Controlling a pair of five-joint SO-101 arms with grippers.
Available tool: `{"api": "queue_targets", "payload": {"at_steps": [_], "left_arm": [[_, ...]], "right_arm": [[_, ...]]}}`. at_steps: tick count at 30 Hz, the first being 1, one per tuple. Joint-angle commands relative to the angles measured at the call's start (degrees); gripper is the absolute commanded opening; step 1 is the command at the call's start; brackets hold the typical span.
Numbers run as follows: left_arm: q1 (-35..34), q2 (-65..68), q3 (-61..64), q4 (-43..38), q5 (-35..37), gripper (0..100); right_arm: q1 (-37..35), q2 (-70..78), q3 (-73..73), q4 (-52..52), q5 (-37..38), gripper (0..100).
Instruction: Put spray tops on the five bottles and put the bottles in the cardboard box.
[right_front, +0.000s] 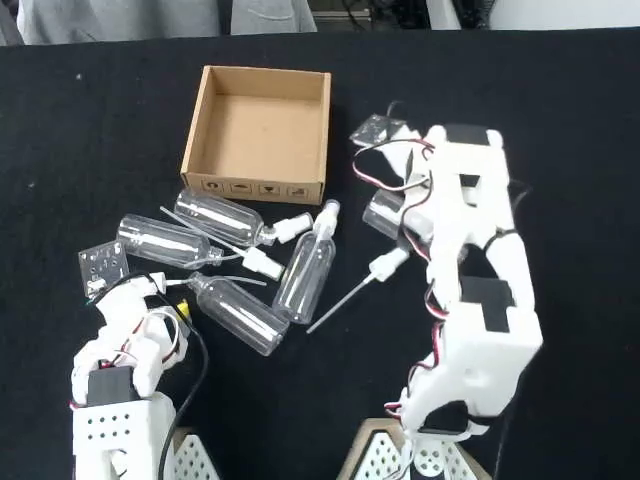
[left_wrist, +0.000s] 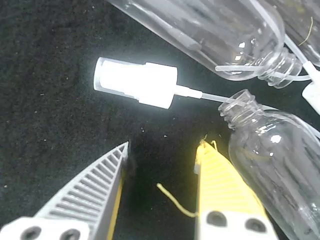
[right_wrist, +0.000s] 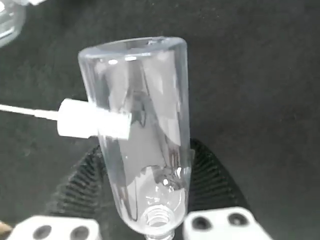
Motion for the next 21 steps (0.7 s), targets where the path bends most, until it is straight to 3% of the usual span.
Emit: {"api": "queue_targets", "payload": {"at_steps": [1,5,14,21], "left_arm": [[-0.48,-0.70,1.45,0.26,-0.09,20],[-0.48,-0.70,1.45,0.26,-0.09,20],[-0.48,-0.70,1.45,0.26,-0.09,20],[-0.48,-0.70,1.45,0.26,-0.09,20]], "right_arm": [[1.41,-6.81,-3.12,4.04,0.35,3.1],[1.41,-8.48,-3.12,8.62,-1.05,3.0],[1.32,-13.67,-3.12,12.75,-19.60,2.9],[1.32,-15.87,-3.12,13.10,-28.92,2.8]]}}
